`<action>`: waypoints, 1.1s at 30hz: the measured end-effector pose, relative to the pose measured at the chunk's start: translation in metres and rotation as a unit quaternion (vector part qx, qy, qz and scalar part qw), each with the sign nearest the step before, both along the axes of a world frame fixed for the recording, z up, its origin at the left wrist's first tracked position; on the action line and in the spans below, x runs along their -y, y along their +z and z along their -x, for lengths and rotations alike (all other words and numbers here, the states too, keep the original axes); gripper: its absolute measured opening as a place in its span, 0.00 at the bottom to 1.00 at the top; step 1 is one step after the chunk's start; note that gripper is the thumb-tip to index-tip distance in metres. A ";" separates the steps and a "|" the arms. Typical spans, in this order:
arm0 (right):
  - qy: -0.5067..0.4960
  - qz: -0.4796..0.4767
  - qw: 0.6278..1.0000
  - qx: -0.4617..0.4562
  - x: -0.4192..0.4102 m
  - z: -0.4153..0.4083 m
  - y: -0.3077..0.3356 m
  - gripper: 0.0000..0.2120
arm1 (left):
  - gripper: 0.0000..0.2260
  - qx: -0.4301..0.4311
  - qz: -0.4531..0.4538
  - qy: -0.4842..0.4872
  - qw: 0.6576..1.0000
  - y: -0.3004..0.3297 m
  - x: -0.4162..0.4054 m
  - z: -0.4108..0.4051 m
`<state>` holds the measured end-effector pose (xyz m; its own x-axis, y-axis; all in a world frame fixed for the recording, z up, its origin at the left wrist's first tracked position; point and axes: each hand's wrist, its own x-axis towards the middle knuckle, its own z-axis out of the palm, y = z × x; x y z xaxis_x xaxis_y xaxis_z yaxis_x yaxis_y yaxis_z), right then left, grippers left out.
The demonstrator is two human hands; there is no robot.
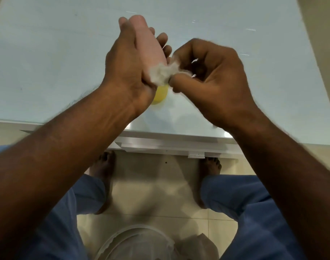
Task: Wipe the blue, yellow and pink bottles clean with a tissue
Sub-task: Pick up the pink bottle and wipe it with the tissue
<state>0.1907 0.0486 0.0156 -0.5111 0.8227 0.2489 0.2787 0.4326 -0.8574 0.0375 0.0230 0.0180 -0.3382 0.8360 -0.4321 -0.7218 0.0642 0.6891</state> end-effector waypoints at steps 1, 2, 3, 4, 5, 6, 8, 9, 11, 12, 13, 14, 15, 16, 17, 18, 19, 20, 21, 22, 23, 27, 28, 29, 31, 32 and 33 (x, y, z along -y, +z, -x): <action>-0.034 0.002 0.999 -0.027 -0.004 -0.001 0.000 0.03 | 0.22 -0.007 -0.006 -0.008 1.000 0.001 0.001 -0.001; -0.066 0.001 0.997 -0.048 -0.007 -0.003 0.000 0.03 | 0.23 -0.023 -0.009 -0.020 0.999 0.001 0.002 -0.002; -0.091 -0.003 0.994 -0.059 -0.010 -0.003 0.000 0.04 | 0.23 -0.045 -0.008 -0.034 0.998 0.001 0.003 -0.003; -0.107 -0.003 0.992 -0.061 -0.013 -0.003 -0.001 0.05 | 0.24 -0.065 -0.010 -0.048 0.997 0.001 0.005 -0.005; -0.108 0.003 0.992 -0.060 -0.013 -0.003 -0.002 0.06 | 0.24 -0.078 -0.017 -0.060 0.995 0.001 0.006 -0.007; -0.097 0.015 0.994 -0.057 -0.012 -0.001 -0.003 0.06 | 0.24 -0.084 -0.028 -0.068 0.994 0.001 0.007 -0.009; -0.069 0.049 0.995 -0.055 -0.005 0.002 -0.004 0.05 | 0.25 -0.082 -0.033 -0.064 0.994 0.002 0.007 -0.010; -0.058 0.063 0.995 -0.055 -0.002 0.003 -0.003 0.05 | 0.25 -0.071 -0.028 -0.057 0.995 0.001 0.008 -0.010; -0.035 0.070 0.996 -0.043 0.001 0.005 -0.002 0.05 | 0.24 -0.036 -0.014 -0.040 0.998 0.001 0.007 -0.006; -0.018 0.071 0.997 -0.034 0.001 0.004 -0.002 0.05 | 0.23 -0.019 -0.010 -0.029 0.999 0.000 0.007 -0.003; 0.004 0.075 0.997 -0.024 0.002 0.004 -0.002 0.04 | 0.22 -0.005 -0.007 -0.019 1.000 -0.001 0.007 -0.001; 0.029 0.079 0.996 -0.009 0.003 0.003 -0.002 0.03 | 0.21 0.003 -0.007 -0.011 1.000 -0.002 0.006 0.002; 0.056 0.076 0.995 0.016 0.006 0.004 -0.002 0.02 | 0.21 0.003 -0.006 -0.007 1.000 -0.003 0.004 0.005; 0.076 0.063 0.994 0.044 0.008 0.005 -0.003 0.02 | 0.21 -0.003 -0.006 -0.005 1.000 -0.004 0.003 0.006; 0.081 0.047 0.994 0.062 0.011 0.006 -0.004 0.03 | 0.21 -0.007 -0.007 -0.004 1.000 -0.004 0.002 0.007; 0.069 0.032 0.995 0.061 0.011 0.007 -0.005 0.04 | 0.21 -0.005 -0.009 -0.002 1.000 -0.004 0.001 0.007; 0.043 0.023 0.998 0.043 0.010 0.008 -0.005 0.05 | 0.21 0.006 -0.013 0.003 1.000 -0.003 0.000 0.007; 0.009 0.018 1.000 0.018 0.007 0.008 -0.006 0.06 | 0.22 0.020 -0.018 0.007 1.000 -0.003 -0.001 0.006; -0.025 0.014 1.000 -0.009 0.004 0.007 -0.005 0.06 | 0.24 0.027 -0.024 0.008 0.999 -0.003 -0.002 0.006; -0.056 0.014 0.998 -0.032 0.000 0.005 -0.004 0.06 | 0.25 0.019 -0.026 0.003 0.999 -0.003 -0.002 0.007; -0.080 0.019 0.995 -0.052 -0.003 0.003 -0.002 0.05 | 0.25 -0.002 -0.018 -0.005 1.000 -0.002 -0.001 0.007; -0.134 0.029 0.985 -0.102 -0.008 -0.001 0.001 0.02 | 0.23 -0.036 0.027 -0.040 0.998 -0.002 0.001 0.003; -0.140 0.023 0.985 -0.104 -0.008 -0.001 0.000 0.01 | 0.22 -0.035 0.034 -0.047 0.998 -0.002 0.002 0.002; -0.145 0.016 0.984 -0.104 -0.008 0.000 -0.001 0.01 | 0.21 -0.036 0.039 -0.054 0.997 -0.002 0.002 0.001; -0.160 0.003 0.981 -0.114 -0.010 -0.001 0.001 0.02 | 0.19 -0.050 0.046 -0.064 0.996 -0.001 0.002 0.000; -0.170 0.003 0.977 -0.128 -0.012 -0.002 0.002 0.03 | 0.18 -0.064 0.049 -0.069 0.994 -0.001 0.002 0.000; -0.181 0.007 0.973 -0.145 -0.013 -0.004 0.004 0.04 | 0.17 -0.082 0.053 -0.073 0.993 -0.002 0.002 0.000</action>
<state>0.1946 0.0615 0.0196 -0.0968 0.9400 0.3273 0.1570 0.3391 -0.9275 0.0378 0.0206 0.0164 -0.2899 0.8342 -0.4691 -0.5788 0.2376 0.7801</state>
